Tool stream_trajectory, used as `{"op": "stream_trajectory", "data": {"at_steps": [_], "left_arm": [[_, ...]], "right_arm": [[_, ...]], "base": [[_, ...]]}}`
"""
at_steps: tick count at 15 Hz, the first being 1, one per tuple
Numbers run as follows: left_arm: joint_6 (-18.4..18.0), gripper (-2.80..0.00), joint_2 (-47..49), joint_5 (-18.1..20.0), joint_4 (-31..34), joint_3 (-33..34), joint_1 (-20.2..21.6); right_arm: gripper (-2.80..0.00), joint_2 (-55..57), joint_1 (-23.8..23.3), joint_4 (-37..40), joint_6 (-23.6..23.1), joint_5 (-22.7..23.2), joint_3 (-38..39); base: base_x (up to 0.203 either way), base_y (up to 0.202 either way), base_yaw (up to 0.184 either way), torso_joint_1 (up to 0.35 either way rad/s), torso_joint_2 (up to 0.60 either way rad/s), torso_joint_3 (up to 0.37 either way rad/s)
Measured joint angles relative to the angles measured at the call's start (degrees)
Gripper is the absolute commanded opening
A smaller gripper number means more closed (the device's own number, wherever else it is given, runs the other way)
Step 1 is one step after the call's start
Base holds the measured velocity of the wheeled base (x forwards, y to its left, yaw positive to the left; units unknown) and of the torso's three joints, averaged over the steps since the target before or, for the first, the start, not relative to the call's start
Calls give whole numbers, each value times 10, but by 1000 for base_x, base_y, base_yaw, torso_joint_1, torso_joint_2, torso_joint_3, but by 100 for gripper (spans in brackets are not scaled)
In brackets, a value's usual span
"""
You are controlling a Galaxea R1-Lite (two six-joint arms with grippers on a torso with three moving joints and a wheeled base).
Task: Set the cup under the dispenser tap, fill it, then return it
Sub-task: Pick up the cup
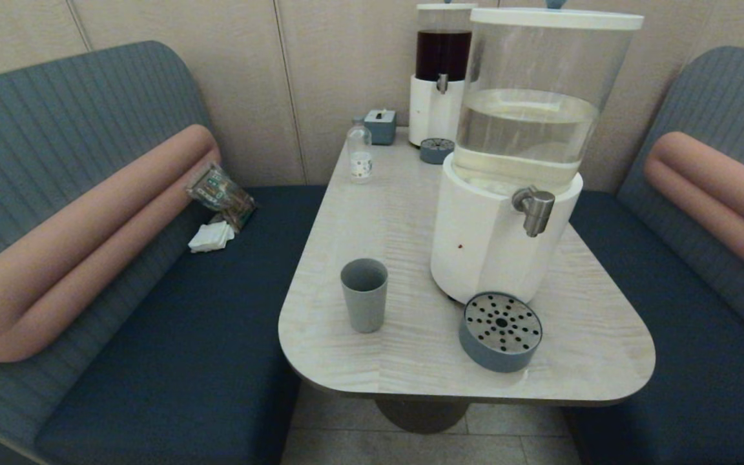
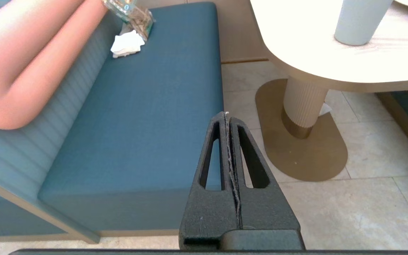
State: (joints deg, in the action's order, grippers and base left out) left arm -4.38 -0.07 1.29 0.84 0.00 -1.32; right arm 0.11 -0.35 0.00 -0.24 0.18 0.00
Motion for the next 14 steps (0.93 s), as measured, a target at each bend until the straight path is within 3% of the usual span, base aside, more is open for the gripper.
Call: {"op": "stream_trajectory", "data": {"at_steps": [3,8,11,14], "left_arm": [[8,-280,0,12,-16,-21,0],[66,-280,55,98,40,-199,1],[96,-280,176,138,-38,-261,-18],[105,-280,315,203,-178,-276,-32]], "right_arm": [[-280,0,0,0,0,0,0],[-280,0,0,0,0,0,0],[-280,0,0,0,0,0,0],[-280,0,0,0,0,0,0]], "base": [[0,0,0,0,0,0],[0,0,0,0,0,0],[0,0,0,0,0,0],[0,0,0,0,0,0]]}}
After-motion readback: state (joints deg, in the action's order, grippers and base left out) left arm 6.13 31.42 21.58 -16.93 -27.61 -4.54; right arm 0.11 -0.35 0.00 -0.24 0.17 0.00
